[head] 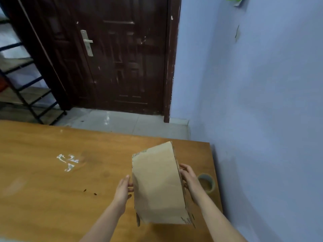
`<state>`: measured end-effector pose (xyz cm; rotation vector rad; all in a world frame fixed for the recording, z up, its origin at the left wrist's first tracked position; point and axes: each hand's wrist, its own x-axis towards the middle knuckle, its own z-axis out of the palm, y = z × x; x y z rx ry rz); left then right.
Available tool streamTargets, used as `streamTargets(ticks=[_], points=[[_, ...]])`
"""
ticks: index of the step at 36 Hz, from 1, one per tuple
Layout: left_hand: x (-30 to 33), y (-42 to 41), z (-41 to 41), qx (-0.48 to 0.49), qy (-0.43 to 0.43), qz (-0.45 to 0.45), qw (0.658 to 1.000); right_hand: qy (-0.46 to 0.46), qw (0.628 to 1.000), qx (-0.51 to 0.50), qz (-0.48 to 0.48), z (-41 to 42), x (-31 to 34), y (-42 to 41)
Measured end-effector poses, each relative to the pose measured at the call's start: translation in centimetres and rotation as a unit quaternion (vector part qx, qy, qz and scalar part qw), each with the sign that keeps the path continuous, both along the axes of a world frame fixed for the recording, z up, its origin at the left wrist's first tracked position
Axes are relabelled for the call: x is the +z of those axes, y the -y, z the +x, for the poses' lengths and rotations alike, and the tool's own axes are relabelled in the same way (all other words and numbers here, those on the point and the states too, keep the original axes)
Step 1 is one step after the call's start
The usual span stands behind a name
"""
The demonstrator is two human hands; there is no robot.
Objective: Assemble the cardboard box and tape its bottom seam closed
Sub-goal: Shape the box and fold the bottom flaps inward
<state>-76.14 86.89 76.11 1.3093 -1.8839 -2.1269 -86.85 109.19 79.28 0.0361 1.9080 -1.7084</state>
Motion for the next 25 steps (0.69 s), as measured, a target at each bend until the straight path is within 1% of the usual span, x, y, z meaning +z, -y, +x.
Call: streamTargets(ticks=[3,9,14,17,22,25], points=[[-0.2,1.0,-0.1,-0.005,0.01,0.003,1.0,0.01,1.0,-0.002,0.001,0.4,-0.6,-0.4],[-0.9,2.2,-0.6,-0.062,0.053,0.016,0.996,0.026,0.999,-0.036,0.032,0.8,-1.8,-1.2],[-0.6,1.9,-1.5,-0.048,0.042,0.112,0.992,0.054,0.997,-0.046,0.012,0.9,-1.3,-0.4],[-0.5,1.9,-2.0,-0.008,-0.005,0.131,0.991,0.047,0.998,-0.039,-0.003,1.0,-0.5,0.0],[0.4,3.0,-2.7,0.031,-0.076,0.136,0.987,-0.003,0.999,-0.039,-0.026,0.9,0.2,0.7],[1.4,3.4,-2.8,0.054,-0.12,0.12,0.984,-0.021,0.998,-0.04,-0.047,0.8,0.6,1.4]])
